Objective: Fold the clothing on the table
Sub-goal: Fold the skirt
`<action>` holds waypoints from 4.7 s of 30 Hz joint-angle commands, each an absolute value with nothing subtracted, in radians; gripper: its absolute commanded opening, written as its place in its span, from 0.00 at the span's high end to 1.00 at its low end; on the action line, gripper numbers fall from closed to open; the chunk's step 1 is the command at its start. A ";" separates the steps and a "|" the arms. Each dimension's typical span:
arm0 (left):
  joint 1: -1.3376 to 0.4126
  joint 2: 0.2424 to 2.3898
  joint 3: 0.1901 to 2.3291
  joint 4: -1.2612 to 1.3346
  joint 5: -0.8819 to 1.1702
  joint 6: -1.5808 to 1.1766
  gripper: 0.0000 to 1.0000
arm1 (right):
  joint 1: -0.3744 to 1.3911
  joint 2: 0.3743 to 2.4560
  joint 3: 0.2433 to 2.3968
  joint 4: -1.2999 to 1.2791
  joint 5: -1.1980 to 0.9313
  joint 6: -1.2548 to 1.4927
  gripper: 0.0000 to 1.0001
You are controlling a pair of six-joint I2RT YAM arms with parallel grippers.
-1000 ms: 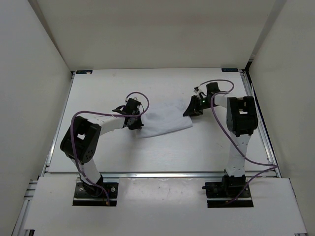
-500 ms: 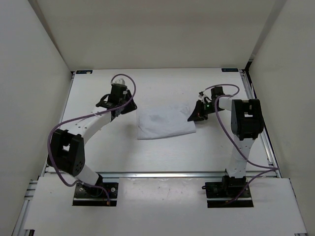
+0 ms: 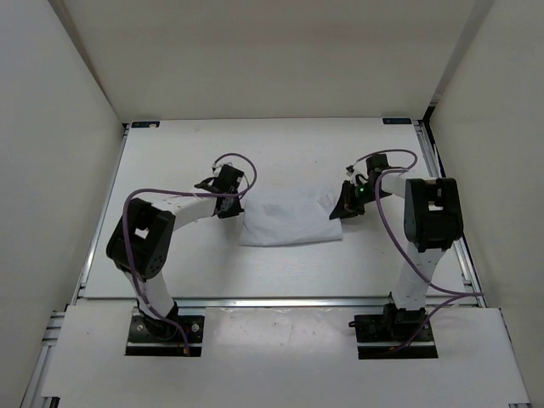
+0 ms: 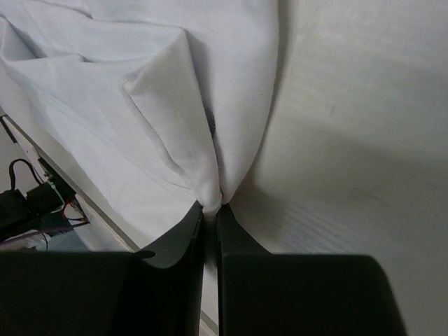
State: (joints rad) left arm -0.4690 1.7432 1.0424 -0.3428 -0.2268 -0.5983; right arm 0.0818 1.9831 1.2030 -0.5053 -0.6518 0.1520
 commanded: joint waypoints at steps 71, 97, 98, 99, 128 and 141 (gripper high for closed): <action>-0.494 1.726 0.927 -0.223 0.002 -0.699 1.00 | 0.454 1.844 1.382 -0.321 -1.025 0.486 0.63; -0.522 1.664 0.845 -0.178 0.003 -0.776 1.00 | 0.673 2.005 1.488 -0.661 -0.954 0.175 1.00; -0.519 1.666 0.845 -0.175 0.002 -0.779 1.00 | 0.651 1.991 1.453 -0.638 -0.962 0.189 1.00; -0.525 1.667 0.844 -0.172 0.008 -0.785 1.00 | 0.632 1.956 1.398 -0.603 -0.977 0.211 1.00; -0.465 1.556 0.857 -0.199 -0.040 -0.784 1.00 | 0.721 2.324 1.532 -0.551 -1.069 0.313 1.00; -0.400 1.243 0.833 -0.230 0.080 -0.758 1.00 | 0.582 2.085 1.577 -0.612 -0.942 0.296 1.00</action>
